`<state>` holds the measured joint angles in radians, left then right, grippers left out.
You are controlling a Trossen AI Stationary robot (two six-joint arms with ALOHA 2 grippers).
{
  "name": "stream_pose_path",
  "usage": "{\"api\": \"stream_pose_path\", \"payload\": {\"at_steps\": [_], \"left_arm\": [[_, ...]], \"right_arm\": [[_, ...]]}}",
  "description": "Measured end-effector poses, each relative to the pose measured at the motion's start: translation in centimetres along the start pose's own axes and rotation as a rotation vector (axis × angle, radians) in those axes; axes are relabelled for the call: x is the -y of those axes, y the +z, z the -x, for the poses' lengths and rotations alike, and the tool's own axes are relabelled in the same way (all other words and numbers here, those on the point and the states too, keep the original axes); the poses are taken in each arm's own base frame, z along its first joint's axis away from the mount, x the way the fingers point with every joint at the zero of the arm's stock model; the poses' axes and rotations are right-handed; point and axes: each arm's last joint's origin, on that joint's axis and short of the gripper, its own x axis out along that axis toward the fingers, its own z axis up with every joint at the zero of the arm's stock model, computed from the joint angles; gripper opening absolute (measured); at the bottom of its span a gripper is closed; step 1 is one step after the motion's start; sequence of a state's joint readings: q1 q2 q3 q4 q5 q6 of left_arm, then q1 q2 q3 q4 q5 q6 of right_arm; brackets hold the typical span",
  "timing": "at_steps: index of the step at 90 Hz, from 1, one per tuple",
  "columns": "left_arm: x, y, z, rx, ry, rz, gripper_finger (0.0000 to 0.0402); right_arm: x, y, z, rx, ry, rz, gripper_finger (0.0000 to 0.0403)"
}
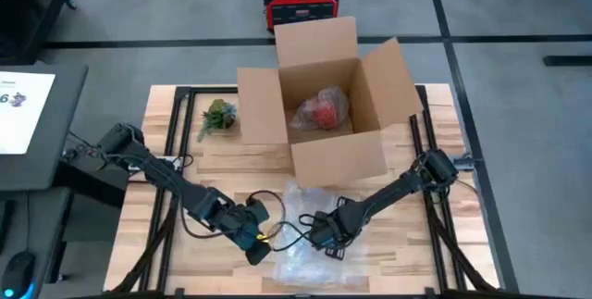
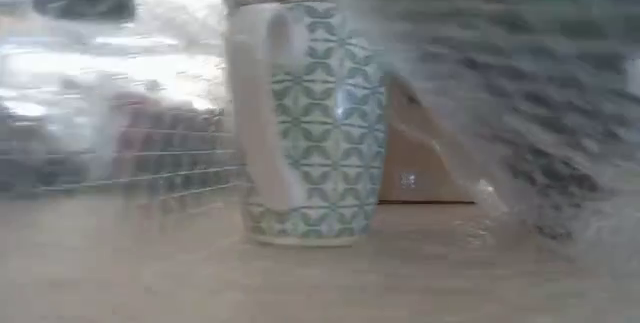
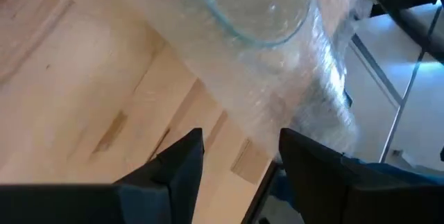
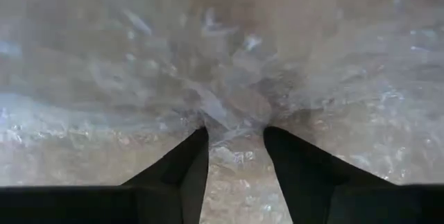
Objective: Wrap mug
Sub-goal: Wrap the white mug with bubble wrap
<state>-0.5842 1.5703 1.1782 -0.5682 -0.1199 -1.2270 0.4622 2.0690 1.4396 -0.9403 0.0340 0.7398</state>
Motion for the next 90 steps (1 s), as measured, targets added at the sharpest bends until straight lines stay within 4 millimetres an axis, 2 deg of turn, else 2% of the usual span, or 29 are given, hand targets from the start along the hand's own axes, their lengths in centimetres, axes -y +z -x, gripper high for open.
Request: {"api": "stream_pose_path", "payload": {"at_steps": [10, 34, 48, 64, 70, 77, 90], "left_arm": [[0.0, 0.0, 0.0, 0.004, 0.002, 0.007, 0.0171], [-0.1, -0.7, 1.5, 0.014, 0.014, -0.020, 0.0171], [-0.3, -1.2, 3.3, 0.054, 0.032, -0.040, 0.0171], [-0.8, -1.1, 5.5, 0.143, 0.043, -0.037, 0.0171], [-1.1, -1.0, 6.3, 0.162, 0.048, -0.038, 0.0171], [-1.2, -0.9, 6.8, 0.175, 0.043, -0.051, 0.0171], [-1.4, -1.3, 7.1, 0.168, 0.061, -0.072, 0.0171]], "right_arm": [[0.5, -0.5, 1.7, 0.021, -0.004, -0.003, 0.0141], [1.4, -3.0, 8.5, 0.107, 0.085, -0.094, 0.0141], [1.9, -3.9, 12.1, 0.206, 0.212, -0.171, 0.0141], [1.2, -2.9, 15.2, 0.399, 0.471, -0.198, 0.0141], [0.8, -2.6, 15.6, 0.425, 0.534, -0.220, 0.0141], [0.7, -2.8, 15.2, 0.396, 0.528, -0.262, 0.0141], [1.6, -4.6, 12.6, 0.239, 0.384, -0.388, 0.0141]]}}
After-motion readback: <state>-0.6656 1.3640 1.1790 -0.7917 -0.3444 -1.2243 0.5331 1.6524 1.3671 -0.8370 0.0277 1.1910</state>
